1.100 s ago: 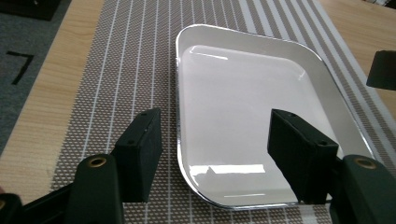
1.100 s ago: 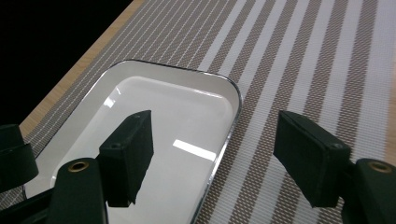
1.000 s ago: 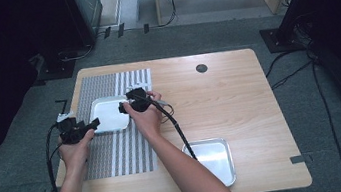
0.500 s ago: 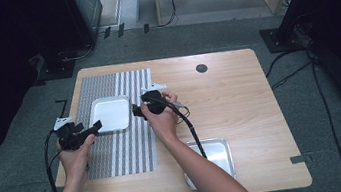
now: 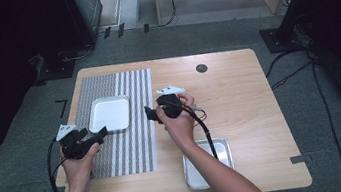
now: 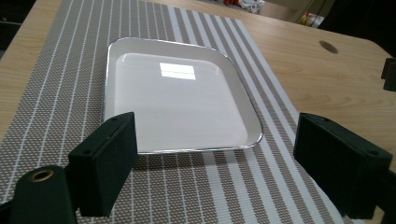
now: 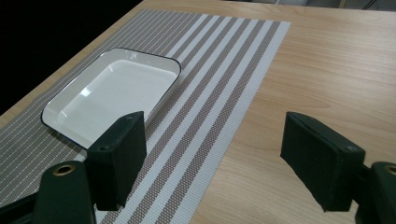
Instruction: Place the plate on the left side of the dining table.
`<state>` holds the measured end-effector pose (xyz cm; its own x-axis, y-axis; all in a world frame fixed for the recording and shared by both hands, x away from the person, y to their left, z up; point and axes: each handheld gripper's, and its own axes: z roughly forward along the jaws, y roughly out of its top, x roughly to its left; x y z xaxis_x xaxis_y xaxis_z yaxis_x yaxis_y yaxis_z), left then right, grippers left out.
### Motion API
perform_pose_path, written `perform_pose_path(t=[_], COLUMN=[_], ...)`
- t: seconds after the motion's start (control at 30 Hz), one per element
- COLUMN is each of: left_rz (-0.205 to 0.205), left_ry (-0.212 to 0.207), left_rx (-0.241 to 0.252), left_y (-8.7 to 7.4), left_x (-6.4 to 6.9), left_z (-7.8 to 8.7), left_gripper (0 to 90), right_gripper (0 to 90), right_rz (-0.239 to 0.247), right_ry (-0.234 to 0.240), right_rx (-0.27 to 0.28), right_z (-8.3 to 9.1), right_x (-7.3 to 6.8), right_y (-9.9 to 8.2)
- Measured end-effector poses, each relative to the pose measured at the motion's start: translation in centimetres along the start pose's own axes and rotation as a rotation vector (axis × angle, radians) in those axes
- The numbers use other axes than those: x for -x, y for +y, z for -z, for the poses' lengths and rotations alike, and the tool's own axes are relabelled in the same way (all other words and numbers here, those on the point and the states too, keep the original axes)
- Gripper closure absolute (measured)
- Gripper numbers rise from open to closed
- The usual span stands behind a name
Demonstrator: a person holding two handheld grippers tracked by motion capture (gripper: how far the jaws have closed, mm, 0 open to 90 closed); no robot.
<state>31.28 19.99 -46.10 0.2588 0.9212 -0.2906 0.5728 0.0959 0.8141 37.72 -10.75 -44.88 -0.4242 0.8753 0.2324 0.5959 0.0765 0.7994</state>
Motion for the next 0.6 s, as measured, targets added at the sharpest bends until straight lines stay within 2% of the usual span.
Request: perform_pose_path(t=[0.23, 0.33, 0.47, 0.6], left_rz=[-0.031, -0.065, -0.055, -0.054], left_ry=[-0.017, -0.003, -0.023, -0.024], left_rx=[0.004, -0.008, -0.004, 0.002], left_y=[-1.0, -1.5, -2.2, -2.9], left_x=[1.5, 2.3, 2.9, 3.2], left_z=[0.8, 0.9, 1.2, 1.4], left_gripper=[13.3, 13.2, 13.2, 13.2], right_gripper=[23.0, 22.9, 22.9, 23.0], right_rz=[0.009, 0.011, 0.017, 0.015], right_ry=[-0.016, -0.019, -0.035, -0.05], right_rx=[0.016, 0.02, 0.034, 0.037], right_z=[2.3, 3.0, 4.4, 5.6], right_x=[1.4, 1.9, 2.9, 4.0], right_y=[-0.9, -1.2, -1.9, -2.9])
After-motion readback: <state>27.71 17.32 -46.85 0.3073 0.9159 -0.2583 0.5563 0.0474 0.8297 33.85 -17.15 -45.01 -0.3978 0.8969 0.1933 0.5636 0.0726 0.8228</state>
